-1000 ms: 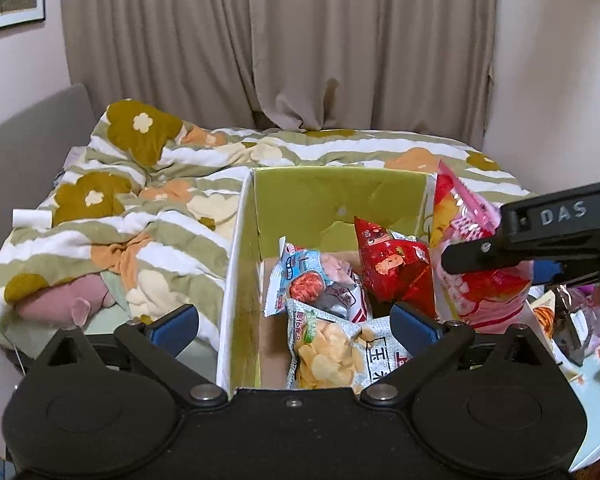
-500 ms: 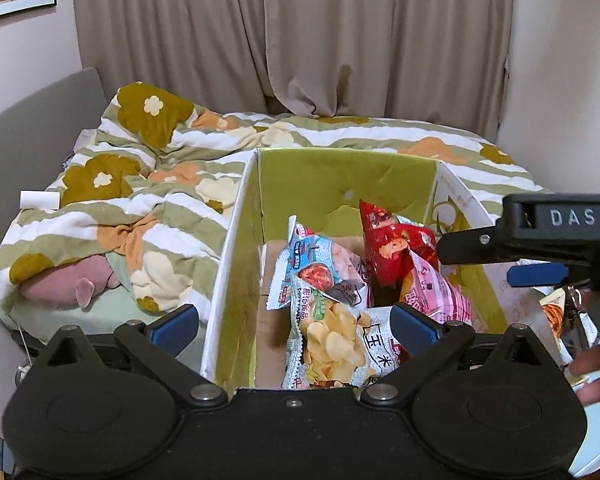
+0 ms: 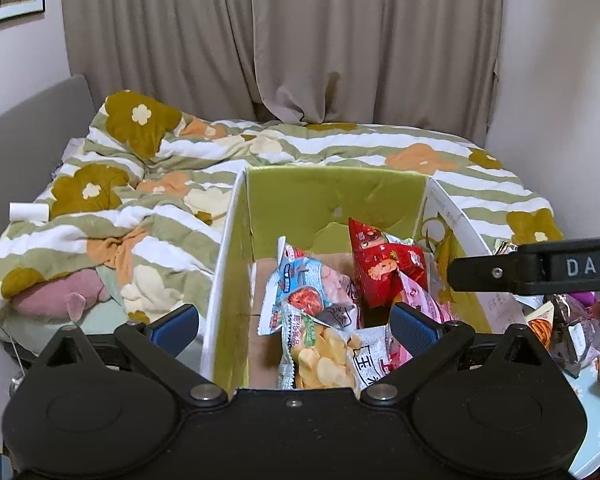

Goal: Organize snacks
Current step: 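Carry both bags into the cardboard box and open both tools, then grasp the brown bag with the left tool while the right tool grasps the yellow Pillows bag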

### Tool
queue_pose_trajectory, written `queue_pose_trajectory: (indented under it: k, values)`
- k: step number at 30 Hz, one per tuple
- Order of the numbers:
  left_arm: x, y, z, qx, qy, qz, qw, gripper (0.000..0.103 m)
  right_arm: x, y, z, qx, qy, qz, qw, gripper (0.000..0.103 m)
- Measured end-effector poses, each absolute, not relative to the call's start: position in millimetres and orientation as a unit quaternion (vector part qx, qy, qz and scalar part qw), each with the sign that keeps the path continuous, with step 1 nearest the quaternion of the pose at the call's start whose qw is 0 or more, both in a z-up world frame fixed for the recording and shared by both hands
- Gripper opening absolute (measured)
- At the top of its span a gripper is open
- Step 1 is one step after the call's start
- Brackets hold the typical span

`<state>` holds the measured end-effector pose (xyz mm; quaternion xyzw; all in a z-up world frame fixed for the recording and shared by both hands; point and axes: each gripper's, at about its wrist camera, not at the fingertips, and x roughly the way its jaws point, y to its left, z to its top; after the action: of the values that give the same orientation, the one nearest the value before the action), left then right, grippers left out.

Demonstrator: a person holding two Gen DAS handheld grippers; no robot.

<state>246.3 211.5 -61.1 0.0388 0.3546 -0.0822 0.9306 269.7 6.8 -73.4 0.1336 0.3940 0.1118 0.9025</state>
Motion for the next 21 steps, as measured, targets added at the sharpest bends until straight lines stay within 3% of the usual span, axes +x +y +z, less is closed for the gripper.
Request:
queue_pose_trajectory:
  k: [21]
  values:
    - [204.1, 152.8, -30.4, 0.044, 0.304, -0.219, 0.926, 0.103, 159.3, -77.9, -17.3, 0.120, 0.322, -0.042, 0.938, 0.103]
